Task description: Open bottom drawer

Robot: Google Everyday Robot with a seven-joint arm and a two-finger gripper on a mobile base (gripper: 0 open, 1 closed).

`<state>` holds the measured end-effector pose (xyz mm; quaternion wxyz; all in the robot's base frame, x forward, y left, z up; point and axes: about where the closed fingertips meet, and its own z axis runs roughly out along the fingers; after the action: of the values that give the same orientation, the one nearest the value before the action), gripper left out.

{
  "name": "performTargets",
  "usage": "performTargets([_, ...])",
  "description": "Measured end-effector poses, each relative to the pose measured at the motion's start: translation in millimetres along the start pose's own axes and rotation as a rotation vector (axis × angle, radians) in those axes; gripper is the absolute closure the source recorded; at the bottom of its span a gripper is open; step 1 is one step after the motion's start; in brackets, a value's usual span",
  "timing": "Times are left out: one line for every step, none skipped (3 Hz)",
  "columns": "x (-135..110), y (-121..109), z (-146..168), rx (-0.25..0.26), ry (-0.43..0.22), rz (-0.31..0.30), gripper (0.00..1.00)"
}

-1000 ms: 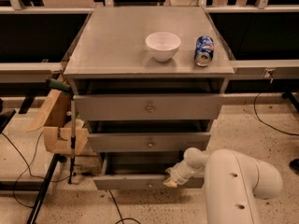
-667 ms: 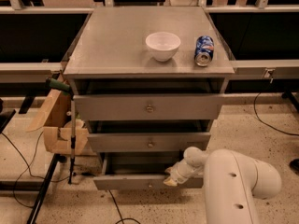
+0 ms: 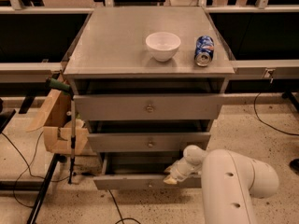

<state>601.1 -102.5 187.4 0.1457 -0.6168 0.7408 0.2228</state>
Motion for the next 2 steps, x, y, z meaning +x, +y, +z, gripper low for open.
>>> performTargets([-1.1, -4.7, -0.2, 0.000, 0.000, 0.000, 0.39])
performTargets([-2.1, -8.9, -0.3, 0.000, 0.000, 0.000, 0.16])
